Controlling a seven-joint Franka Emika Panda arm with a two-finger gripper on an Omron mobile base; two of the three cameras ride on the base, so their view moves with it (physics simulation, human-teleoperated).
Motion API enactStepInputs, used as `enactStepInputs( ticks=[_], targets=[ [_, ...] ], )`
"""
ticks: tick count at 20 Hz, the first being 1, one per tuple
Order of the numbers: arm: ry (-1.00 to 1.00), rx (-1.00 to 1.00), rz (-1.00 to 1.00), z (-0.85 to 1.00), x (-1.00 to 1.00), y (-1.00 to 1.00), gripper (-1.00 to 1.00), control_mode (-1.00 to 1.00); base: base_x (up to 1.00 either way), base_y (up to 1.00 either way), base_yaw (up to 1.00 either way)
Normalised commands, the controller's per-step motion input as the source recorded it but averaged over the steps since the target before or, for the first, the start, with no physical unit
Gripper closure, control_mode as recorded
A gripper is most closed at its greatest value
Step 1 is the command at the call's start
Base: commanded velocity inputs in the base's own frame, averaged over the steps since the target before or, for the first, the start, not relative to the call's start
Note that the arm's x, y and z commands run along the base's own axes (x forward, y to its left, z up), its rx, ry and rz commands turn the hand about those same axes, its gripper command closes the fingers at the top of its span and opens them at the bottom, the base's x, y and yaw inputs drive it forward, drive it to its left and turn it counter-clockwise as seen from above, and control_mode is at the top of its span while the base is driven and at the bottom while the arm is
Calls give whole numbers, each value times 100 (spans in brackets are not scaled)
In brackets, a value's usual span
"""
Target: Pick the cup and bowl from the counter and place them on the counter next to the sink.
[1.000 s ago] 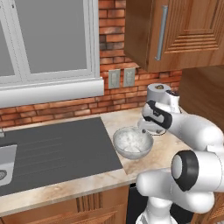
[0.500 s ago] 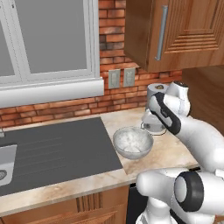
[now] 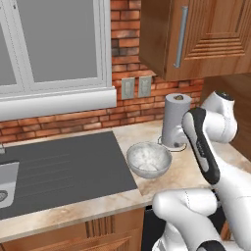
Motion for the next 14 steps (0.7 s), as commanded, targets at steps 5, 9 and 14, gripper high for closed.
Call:
enactStepInputs(
  ticks=[5, 9, 14],
  targets=[
    [-15, 0, 0, 48, -89, 1, -100, -100, 0, 0, 0],
    [-16, 0, 0, 49, -84, 1, -100, -100, 0, 0, 0],
    [-15, 0, 0, 45, -77, 1, -100, -100, 0, 0, 0]
  ],
)
